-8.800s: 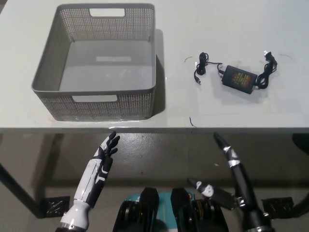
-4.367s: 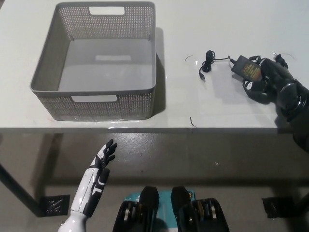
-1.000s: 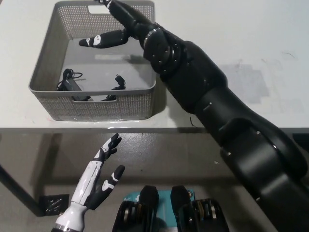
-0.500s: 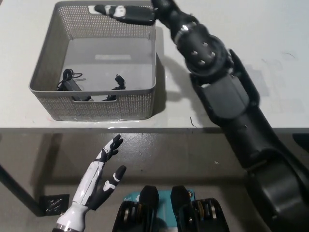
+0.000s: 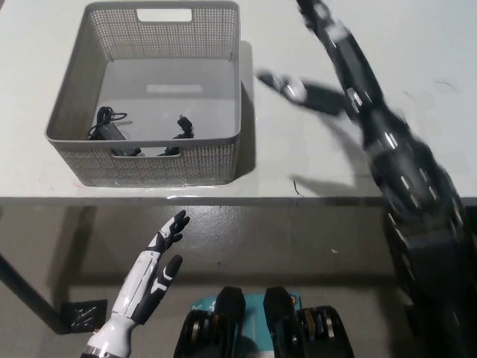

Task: Use the right hand to pick up a black power cord and place it into a container on the left hand side

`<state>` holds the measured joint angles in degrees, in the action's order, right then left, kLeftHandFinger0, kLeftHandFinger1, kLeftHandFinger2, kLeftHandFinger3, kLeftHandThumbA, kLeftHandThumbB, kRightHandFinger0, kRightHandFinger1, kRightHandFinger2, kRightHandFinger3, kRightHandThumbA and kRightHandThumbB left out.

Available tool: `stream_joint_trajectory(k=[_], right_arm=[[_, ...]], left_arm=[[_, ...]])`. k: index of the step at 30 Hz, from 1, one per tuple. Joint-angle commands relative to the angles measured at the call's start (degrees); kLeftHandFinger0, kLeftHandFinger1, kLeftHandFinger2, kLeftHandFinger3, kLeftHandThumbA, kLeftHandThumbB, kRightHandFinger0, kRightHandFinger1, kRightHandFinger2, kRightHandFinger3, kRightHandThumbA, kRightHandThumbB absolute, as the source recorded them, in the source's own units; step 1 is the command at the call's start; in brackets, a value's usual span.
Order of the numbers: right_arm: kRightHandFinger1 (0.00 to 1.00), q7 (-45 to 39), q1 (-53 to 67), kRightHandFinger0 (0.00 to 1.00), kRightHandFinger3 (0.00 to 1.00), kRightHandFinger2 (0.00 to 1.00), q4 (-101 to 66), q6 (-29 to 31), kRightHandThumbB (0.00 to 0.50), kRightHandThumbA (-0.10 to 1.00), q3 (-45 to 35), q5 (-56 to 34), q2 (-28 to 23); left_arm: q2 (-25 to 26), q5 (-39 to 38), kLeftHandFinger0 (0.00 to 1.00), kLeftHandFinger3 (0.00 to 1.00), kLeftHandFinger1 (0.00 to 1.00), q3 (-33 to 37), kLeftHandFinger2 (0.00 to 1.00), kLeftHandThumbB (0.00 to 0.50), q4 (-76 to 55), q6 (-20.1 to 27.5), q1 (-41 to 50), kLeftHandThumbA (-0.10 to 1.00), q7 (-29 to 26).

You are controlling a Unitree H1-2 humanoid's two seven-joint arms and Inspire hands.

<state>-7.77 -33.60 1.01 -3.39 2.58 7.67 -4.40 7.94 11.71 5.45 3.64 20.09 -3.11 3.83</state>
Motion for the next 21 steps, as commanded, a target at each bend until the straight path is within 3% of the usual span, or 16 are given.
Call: stream_joint_trajectory(k=[1, 6, 9, 14, 16, 17, 21], right_arm=[[1.00, -5.8, 14.3, 1.00, 1.00, 1.00, -18.4, 4.6, 0.369, 1.00, -3.6, -19.1, -2.1], [1.00, -7.1, 23.3, 1.00, 1.00, 1.00, -17.0, 4.6, 0.401, 1.00, -0.9, -18.6, -1.2], [1.00, -8.7, 27.3, 1.00, 1.00, 1.00, -15.1, 4.5, 0.352, 1.00, 0.1, -19.7, -1.0], [1.00, -11.2, 30.3, 1.00, 1.00, 1.00, -7.7, 9.3, 0.312, 1.00, 2.3, -19.2, -0.8], [1.00, -11.1, 30.8, 1.00, 1.00, 1.00, -3.6, 13.2, 0.220, 1.00, 3.0, -17.5, -0.5], [1.00, -11.3, 30.8, 1.00, 1.00, 1.00, -2.1, 14.0, 0.211, 1.00, 3.4, -17.3, -0.6], [1.00, -12.8, 31.1, 1.00, 1.00, 1.00, 3.0, 15.2, 0.283, 1.00, 4.7, -17.6, -0.8]], left_arm=[[0.9, -3.7, 1.00, 1.00, 1.00, -1.6, 1.00, 0.220, -0.7, 3.3, -1.0, 1.00, -0.2], [1.1, -4.0, 1.00, 1.00, 1.00, -1.7, 1.00, 0.234, -1.9, 2.5, 1.2, 1.00, 0.0], [0.8, -4.0, 1.00, 1.00, 1.00, -1.6, 1.00, 0.237, -2.1, 1.9, 1.6, 1.00, 0.0], [0.7, -4.6, 1.00, 1.00, 1.00, -1.8, 1.00, 0.232, -2.0, 1.8, 2.0, 1.00, 0.0], [0.6, -4.4, 1.00, 1.00, 1.00, -1.9, 1.00, 0.230, -1.8, 1.7, 1.9, 1.00, -0.2], [0.6, -4.3, 1.00, 1.00, 1.00, -2.0, 1.00, 0.230, -1.7, 1.7, 1.9, 1.00, -0.3], [0.6, -4.6, 1.00, 1.00, 1.00, -2.3, 1.00, 0.230, -1.9, 1.5, 2.4, 1.00, -0.3]])
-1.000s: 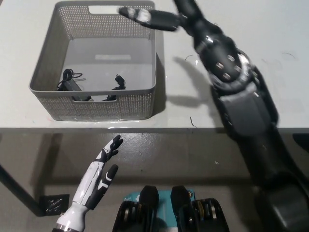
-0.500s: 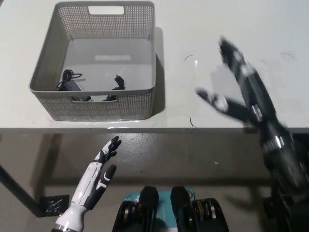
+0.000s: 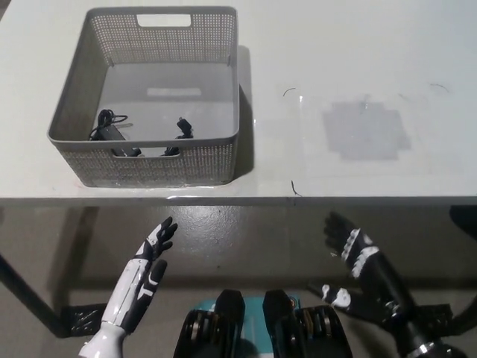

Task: Use the right hand to pick up a black power cord and place it into a container on the left hand side

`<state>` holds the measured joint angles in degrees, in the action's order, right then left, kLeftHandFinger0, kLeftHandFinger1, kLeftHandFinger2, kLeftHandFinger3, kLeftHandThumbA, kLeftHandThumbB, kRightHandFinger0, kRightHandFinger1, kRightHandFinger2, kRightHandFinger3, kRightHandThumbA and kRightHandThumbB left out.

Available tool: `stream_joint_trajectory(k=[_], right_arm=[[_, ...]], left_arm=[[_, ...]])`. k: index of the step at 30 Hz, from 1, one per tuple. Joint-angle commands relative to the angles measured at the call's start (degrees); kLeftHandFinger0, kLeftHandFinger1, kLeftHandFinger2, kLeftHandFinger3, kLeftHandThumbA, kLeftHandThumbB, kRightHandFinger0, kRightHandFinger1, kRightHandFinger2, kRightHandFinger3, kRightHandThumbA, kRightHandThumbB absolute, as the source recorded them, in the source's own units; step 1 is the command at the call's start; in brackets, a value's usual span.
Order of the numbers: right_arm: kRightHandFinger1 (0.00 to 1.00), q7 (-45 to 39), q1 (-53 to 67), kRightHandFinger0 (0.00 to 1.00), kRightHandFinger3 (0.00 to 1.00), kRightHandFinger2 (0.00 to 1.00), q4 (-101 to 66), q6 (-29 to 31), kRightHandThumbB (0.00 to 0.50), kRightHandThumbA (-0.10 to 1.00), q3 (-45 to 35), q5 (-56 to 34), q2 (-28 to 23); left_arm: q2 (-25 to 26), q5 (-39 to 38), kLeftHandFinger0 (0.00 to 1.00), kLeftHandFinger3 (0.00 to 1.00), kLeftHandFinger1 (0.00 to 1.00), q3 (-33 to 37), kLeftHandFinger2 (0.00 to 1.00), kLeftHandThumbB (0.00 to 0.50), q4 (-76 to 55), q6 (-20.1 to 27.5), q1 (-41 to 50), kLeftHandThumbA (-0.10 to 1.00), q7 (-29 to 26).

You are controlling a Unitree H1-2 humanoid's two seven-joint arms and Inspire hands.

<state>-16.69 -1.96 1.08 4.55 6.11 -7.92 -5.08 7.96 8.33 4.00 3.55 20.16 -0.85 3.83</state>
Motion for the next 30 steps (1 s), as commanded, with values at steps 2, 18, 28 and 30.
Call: stream_joint_trajectory(k=[2, 18, 28, 30], right_arm=[[1.00, -4.4, -0.7, 1.00, 1.00, 1.00, 4.9, 8.0, 0.269, 1.00, 1.5, -2.4, -0.2], [1.00, -4.9, -4.0, 1.00, 1.00, 1.00, 9.7, 7.4, 0.275, 1.00, 1.0, -2.5, 0.2], [1.00, -5.3, -5.2, 1.00, 1.00, 1.00, 10.7, 7.0, 0.252, 1.00, 1.2, -2.3, 0.0], [1.00, -5.4, -6.1, 1.00, 1.00, 1.00, 11.7, 7.1, 0.260, 1.00, 1.2, -2.4, 0.3]], left_arm=[[0.5, -1.2, 1.00, 1.00, 1.00, -1.0, 1.00, 0.231, -1.6, 1.5, 0.2, 1.00, -0.4], [0.0, -1.7, 1.00, 1.00, 1.00, -1.9, 1.00, 0.247, 0.0, 2.0, 0.8, 1.00, -0.4], [0.9, -2.7, 1.00, 1.00, 1.00, -0.8, 1.00, 0.257, -0.8, -1.5, 1.6, 1.00, 2.0], [1.3, -2.5, 1.00, 1.00, 1.00, -0.9, 1.00, 0.266, -0.8, -2.3, 1.3, 1.00, 2.3]])
